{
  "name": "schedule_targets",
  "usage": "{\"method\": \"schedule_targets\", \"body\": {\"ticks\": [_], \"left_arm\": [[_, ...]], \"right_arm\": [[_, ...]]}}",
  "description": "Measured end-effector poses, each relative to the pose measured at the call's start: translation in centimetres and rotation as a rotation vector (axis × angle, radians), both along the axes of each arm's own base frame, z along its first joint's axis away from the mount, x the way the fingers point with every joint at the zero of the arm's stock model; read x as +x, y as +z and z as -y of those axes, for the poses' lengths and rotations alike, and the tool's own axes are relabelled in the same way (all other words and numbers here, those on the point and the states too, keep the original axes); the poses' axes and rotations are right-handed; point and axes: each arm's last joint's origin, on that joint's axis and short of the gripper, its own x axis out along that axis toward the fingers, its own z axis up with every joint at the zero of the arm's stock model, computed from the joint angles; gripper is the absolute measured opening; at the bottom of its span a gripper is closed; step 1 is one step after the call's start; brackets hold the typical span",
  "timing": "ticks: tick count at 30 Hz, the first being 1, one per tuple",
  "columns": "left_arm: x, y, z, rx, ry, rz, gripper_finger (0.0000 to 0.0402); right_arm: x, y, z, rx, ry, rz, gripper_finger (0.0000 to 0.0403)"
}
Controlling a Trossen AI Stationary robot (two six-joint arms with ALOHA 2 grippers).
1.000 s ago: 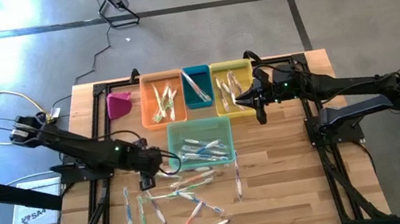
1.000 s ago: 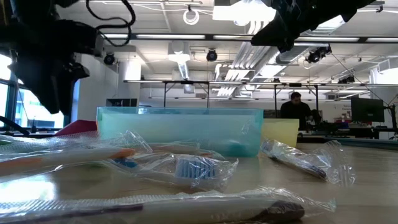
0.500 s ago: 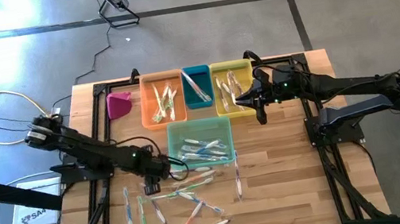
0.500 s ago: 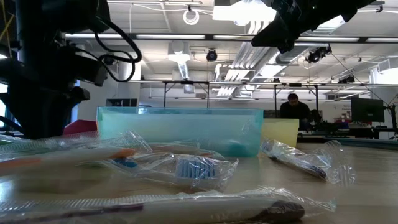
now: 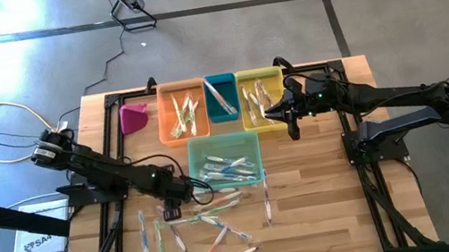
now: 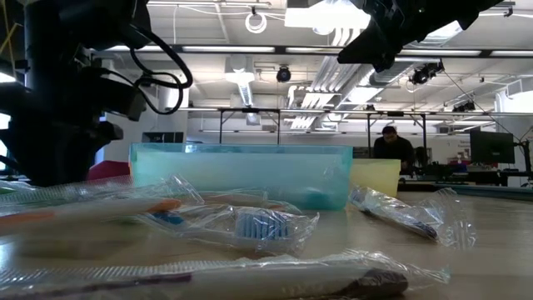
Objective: Pick & Place Toothbrushes
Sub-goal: Put the green toothbrush into the orange bin
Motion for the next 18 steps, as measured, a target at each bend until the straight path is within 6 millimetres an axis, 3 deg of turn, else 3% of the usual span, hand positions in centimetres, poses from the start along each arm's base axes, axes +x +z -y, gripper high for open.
{"method": "schedule_targets", "body": {"ticks": [4,13,18], "left_arm": [[-0.02,0.0,0.08,-0.022,-0.028,-0.008,0.0135],[-0.05,0.0,0.15,-0.039,-0.062,-0.015,0.0042],[-0.02,0.11,0.16,-0.041,-0.063,-0.01,0.0019]], "right_arm": [[0.0,0.0,0.0,0.0,0.0,0.0,0.0055],[0.0,0.0,0.0,0.0,0.0,0.0,0.0055],[0.0,0.0,0.0,0.0,0.0,0.0,0.0055]]}}
